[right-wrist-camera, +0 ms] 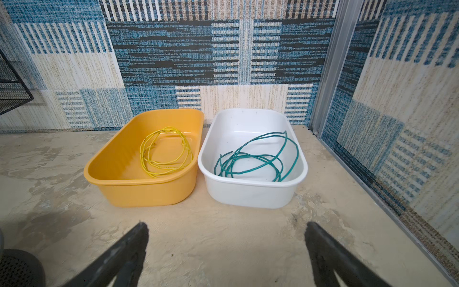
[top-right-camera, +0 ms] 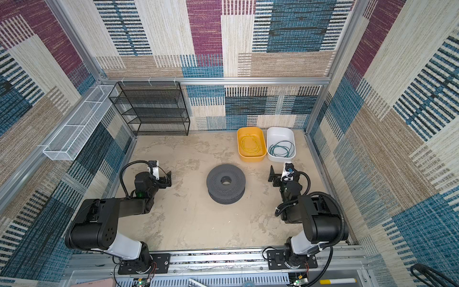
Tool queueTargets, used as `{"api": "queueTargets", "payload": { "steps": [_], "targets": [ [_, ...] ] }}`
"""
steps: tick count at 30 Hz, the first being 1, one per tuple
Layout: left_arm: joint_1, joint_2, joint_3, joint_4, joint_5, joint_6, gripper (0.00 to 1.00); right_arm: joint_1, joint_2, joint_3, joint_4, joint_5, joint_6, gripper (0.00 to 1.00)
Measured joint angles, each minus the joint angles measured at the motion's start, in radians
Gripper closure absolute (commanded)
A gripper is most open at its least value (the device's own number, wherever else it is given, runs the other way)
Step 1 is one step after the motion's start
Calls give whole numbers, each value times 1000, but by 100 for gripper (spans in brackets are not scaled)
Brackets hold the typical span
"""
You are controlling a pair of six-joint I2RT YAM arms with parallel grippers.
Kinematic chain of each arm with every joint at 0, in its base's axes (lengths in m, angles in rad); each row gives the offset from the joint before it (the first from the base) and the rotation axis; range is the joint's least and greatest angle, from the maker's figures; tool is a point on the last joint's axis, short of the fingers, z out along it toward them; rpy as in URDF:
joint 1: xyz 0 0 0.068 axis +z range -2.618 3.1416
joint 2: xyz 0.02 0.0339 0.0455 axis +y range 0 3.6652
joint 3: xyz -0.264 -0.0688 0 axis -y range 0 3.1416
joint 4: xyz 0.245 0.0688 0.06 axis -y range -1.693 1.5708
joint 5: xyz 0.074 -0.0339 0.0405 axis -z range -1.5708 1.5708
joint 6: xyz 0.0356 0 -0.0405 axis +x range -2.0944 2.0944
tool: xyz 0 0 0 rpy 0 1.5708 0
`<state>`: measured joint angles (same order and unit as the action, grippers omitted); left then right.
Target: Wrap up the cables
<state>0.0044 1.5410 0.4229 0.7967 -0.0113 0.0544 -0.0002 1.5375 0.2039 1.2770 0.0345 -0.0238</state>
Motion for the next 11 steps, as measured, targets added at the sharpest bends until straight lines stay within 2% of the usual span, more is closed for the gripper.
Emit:
{"api": "queueTargets", "payload": {
  "steps": [11],
  "targets": [
    [0, 0, 2, 0, 11, -2, 0, -7, 3, 19, -21, -67, -5, 1]
  ]
}}
